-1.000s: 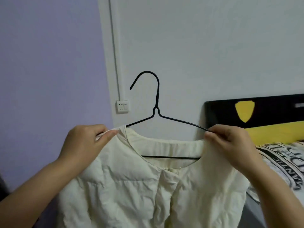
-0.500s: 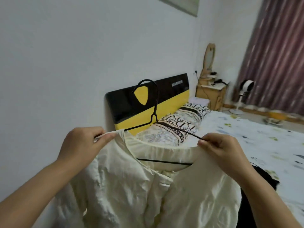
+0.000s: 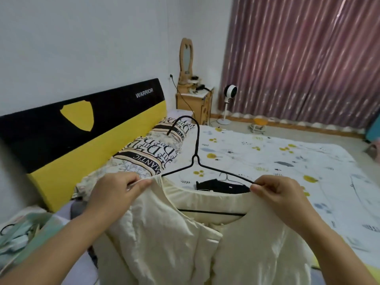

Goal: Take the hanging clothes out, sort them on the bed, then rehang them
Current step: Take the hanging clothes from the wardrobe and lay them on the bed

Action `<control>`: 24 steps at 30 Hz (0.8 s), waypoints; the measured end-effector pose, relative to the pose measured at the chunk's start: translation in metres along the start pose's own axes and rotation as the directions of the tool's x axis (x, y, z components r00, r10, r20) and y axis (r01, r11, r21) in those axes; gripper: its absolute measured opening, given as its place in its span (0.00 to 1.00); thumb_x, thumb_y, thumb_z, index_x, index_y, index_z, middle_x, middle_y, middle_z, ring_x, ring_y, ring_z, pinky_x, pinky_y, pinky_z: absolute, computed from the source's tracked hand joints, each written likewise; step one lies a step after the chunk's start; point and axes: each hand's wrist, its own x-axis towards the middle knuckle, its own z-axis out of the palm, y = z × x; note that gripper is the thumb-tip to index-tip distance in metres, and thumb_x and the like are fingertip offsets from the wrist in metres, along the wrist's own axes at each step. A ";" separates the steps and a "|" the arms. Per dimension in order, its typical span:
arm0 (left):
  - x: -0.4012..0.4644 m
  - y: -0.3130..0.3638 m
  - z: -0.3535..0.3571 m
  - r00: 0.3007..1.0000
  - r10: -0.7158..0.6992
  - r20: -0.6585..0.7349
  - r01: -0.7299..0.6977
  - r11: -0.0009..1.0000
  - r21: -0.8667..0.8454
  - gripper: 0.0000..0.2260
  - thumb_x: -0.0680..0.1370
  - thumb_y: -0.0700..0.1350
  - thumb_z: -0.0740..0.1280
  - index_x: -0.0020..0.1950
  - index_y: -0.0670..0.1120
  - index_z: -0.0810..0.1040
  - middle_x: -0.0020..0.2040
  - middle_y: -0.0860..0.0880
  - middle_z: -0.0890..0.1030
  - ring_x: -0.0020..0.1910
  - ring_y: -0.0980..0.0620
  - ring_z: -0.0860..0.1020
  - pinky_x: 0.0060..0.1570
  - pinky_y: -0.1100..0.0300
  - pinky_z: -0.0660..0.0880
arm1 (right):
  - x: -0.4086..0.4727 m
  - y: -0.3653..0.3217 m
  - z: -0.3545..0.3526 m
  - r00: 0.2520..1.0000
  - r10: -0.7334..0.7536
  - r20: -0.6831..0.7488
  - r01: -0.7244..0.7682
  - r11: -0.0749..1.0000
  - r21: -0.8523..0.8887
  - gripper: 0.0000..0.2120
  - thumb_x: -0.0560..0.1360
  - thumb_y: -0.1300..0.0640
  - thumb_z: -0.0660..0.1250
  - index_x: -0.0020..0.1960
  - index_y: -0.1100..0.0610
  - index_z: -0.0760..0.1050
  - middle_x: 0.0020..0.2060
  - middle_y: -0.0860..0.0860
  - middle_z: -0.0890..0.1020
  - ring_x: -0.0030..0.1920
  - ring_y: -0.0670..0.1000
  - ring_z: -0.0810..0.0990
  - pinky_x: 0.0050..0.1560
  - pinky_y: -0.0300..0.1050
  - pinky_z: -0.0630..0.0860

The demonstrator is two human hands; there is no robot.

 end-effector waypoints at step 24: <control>0.264 -0.042 0.330 0.901 0.116 0.418 -0.104 0.993 -0.050 0.19 0.76 0.57 0.62 0.35 0.44 0.76 0.28 0.50 0.73 0.33 0.47 0.74 0.31 0.56 0.63 | 0.236 0.204 0.057 0.875 0.476 -0.092 -0.485 0.862 -0.150 0.09 0.76 0.55 0.65 0.37 0.50 0.76 0.36 0.55 0.81 0.39 0.54 0.77 0.37 0.44 0.69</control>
